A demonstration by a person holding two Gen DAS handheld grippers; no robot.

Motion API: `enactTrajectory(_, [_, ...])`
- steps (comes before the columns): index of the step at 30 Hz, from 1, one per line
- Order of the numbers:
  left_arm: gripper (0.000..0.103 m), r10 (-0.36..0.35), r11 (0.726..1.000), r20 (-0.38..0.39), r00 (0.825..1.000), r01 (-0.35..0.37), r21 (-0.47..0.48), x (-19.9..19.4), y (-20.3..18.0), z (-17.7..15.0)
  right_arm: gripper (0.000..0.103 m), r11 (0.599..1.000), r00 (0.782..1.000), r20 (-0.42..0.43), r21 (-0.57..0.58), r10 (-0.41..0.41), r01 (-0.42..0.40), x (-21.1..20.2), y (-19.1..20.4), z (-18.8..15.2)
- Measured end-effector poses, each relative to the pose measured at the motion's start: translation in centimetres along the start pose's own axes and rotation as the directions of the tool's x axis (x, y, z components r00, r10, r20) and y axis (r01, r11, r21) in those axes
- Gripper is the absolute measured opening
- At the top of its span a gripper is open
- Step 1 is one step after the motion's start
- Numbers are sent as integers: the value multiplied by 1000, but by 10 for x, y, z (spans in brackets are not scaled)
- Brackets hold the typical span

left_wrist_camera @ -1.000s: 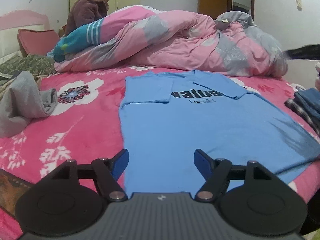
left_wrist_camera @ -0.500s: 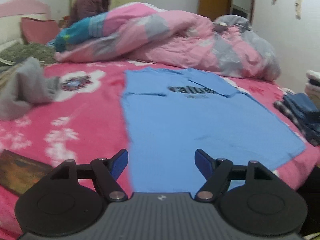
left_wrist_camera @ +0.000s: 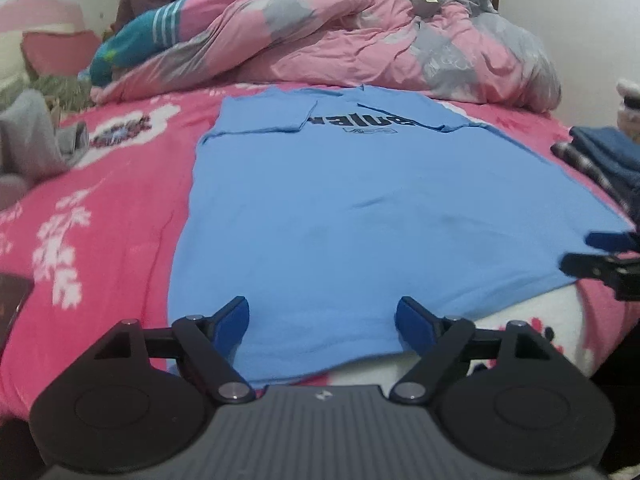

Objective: Fold clothes

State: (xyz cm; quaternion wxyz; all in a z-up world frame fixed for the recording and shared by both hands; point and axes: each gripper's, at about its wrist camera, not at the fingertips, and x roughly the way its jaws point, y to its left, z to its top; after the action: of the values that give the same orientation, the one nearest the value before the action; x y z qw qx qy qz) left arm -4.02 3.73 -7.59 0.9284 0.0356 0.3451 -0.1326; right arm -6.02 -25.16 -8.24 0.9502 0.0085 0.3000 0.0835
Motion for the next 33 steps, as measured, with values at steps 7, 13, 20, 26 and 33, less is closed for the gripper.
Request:
enactTrajectory(7, [85, -56, 997, 19, 998, 57, -56, -19, 8, 15, 84, 999, 999, 45, 54, 3, -6, -24, -10, 32])
enactTrajectory(13, [87, -46, 999, 40, 998, 46, -8, 0, -12, 45, 85, 994, 998, 56, 102, -35, 30, 15, -19, 56])
enactTrajectory(20, [87, 13, 998, -12, 1000, -14, -61, 36, -10, 62, 87, 998, 1000, 18, 68, 0, -1, 72, -2, 90])
enactTrajectory(26, [87, 41, 995, -38, 998, -44, -90, 46, 1, 64, 91, 999, 994, -104, -32, -30, 27, 104, 34, 78])
enactTrajectory(33, [87, 33, 993, -65, 997, -40, -112, 48, 3, 62, 102, 993, 983, -145, -31, 112, -118, 34, 34, 41])
